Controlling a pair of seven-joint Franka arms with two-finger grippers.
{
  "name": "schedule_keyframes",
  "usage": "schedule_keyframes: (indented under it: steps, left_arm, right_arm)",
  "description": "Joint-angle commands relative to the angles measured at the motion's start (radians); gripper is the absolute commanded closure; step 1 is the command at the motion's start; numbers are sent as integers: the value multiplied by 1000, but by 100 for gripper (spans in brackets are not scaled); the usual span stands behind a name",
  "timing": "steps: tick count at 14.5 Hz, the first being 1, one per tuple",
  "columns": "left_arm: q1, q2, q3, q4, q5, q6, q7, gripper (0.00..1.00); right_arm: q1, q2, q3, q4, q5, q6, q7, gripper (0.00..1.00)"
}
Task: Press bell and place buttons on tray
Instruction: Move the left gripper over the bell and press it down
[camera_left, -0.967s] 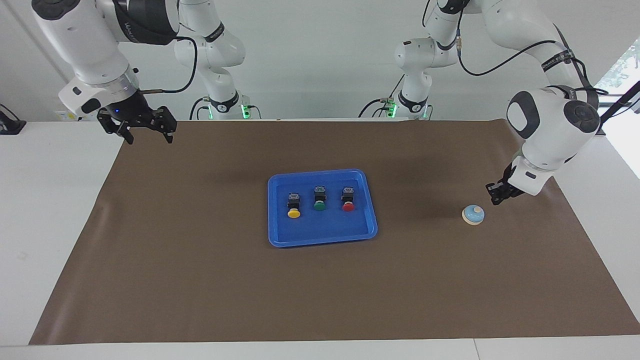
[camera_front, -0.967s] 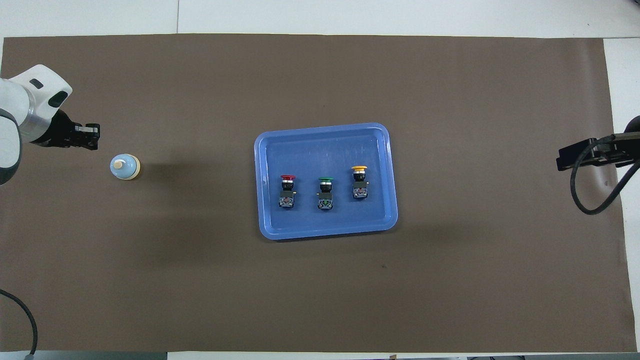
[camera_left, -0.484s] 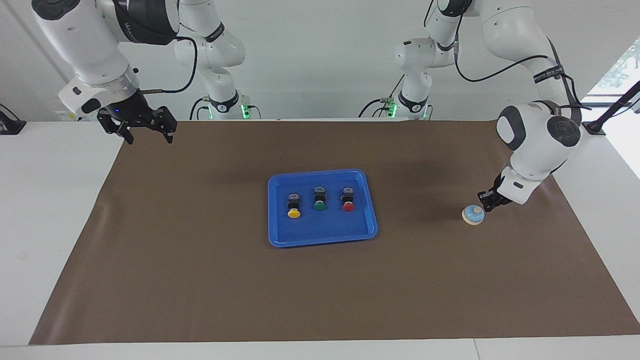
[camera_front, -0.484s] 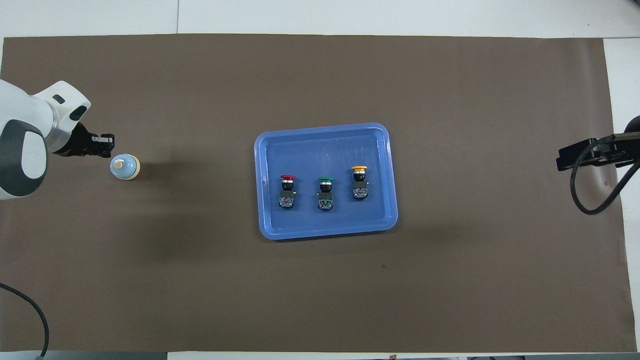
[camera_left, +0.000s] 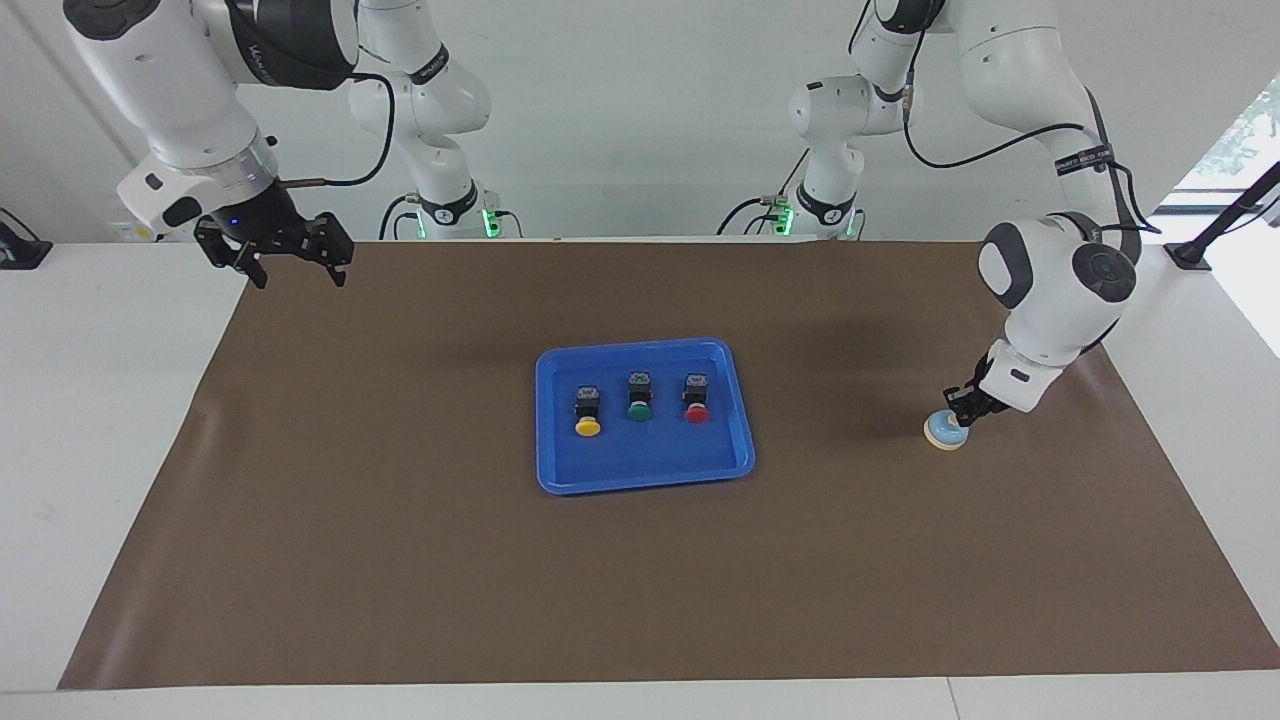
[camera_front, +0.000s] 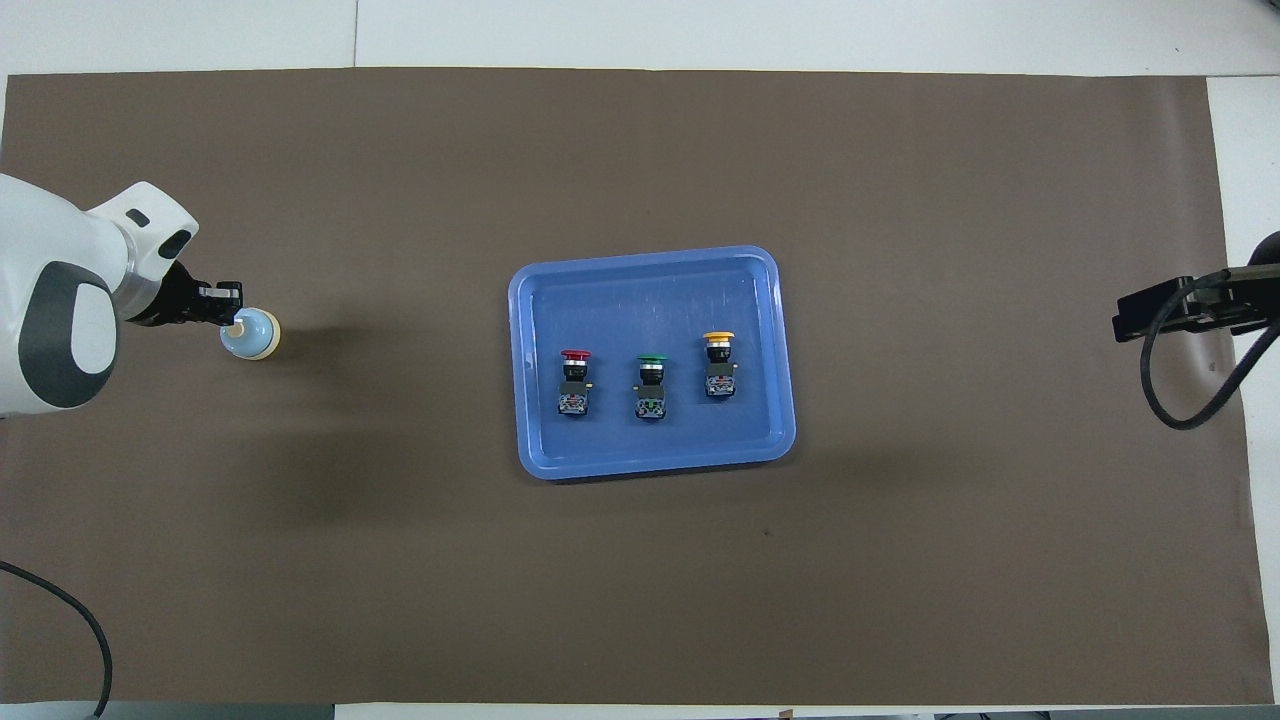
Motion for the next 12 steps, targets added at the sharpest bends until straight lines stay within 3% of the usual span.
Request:
schedule_keyframes:
  steps: [1,5,8,10,11,12]
  left_arm:
    - [1,-4,1,-47,0,71,15,100]
    - [3,6,1,-120,1,168,18,100]
    - [3,4,2,-58,0,77,44,100]
    - [1,1,1,66,0,-111,42,26]
    - [0,-8,1,120,0,-203,42,0]
    - [-2,-26,1,152,0,-270,42,0]
  right_arm:
    - [-6,-16,-1,-16,15,-10,-25,0]
    - [-6,-16,-3,-16,15,-10,-25,0]
    - [-6,-16,-1,-16,15,-10,-23,0]
    - [-6,-16,-3,-16,15,-10,-23,0]
    - [-5,-16,-3,-16,15,-10,-23,0]
    - [-5,-16,-1,-16,15,-10,-23,0]
